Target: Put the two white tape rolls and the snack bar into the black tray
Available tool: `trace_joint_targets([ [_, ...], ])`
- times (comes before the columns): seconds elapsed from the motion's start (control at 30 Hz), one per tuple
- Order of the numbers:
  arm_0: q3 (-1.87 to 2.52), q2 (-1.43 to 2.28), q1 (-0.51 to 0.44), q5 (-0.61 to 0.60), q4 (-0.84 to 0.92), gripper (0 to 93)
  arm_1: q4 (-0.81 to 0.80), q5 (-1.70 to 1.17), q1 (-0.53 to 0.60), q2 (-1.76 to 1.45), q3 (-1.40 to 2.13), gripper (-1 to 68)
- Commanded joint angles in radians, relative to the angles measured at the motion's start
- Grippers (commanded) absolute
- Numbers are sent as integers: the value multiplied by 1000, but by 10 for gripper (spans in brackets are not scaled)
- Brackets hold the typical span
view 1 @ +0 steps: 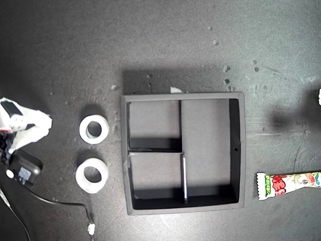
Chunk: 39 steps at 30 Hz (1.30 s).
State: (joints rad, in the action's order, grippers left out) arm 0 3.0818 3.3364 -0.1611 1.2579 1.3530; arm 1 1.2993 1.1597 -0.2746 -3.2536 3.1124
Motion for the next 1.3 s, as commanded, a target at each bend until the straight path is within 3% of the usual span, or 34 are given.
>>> trace_joint_targets([
  [0.0,57,49,0,103,43,7,-2,-21,0,8,12,-1],
  [1.0,57,49,0,103,43,7,5,48,2,8,12,-1],
  [1.07,57,49,34,209,43,7,6,101,-3,8,12,-1],
  [1.13,57,49,89,186,41,8,-35,57,-37,8,12,-1],
  [1.27,57,51,94,67,-109,0,-104,15,23,8,12,-1],
])
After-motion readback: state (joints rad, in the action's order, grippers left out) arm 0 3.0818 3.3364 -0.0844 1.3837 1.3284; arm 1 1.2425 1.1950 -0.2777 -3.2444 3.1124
